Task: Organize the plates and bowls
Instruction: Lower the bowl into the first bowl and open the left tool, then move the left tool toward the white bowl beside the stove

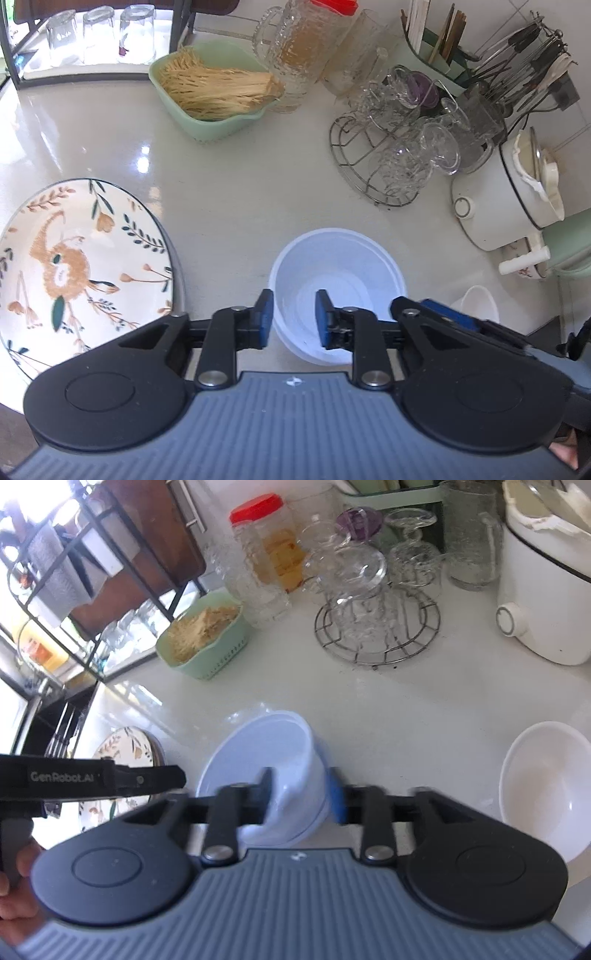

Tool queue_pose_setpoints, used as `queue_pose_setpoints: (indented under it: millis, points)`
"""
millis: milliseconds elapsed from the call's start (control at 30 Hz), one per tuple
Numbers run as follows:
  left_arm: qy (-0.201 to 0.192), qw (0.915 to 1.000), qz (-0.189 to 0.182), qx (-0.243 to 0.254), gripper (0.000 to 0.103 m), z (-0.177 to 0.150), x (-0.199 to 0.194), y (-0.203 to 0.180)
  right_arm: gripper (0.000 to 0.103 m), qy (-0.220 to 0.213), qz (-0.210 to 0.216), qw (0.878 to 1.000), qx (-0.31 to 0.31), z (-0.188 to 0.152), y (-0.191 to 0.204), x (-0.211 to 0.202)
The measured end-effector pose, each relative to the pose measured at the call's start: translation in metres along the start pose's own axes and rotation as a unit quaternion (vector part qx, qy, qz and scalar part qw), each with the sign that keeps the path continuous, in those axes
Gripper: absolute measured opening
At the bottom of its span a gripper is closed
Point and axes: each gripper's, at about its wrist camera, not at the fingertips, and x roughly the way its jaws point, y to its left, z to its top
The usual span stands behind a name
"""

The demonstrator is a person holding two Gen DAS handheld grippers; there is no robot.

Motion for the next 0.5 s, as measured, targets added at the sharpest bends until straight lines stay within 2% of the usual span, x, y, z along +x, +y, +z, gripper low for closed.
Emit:
queue_pose_setpoints:
  millis: [167, 367, 500]
  points:
    - [-0.018, 0.9997, 0.002, 0.016, 0.030, 0.006, -0.017, -0.002, 0.053, -0.034, 0.006, 0.999, -0.002, 0.003, 0.002, -0.019]
    - [-0.053, 0.9971, 0.005, 0.055, 0.030, 0.011, -0.041, -0.023, 0.053, -0.084, -0.005, 0.996, -0.009, 0.009, 0.006, -0.050]
    - [-0.074, 0.9949, -0.008, 0.068, 0.030, 0.012, -0.055, -0.037, 0.053, -0.110, -0.008, 0.994, -0.008, 0.012, 0.004, -0.069]
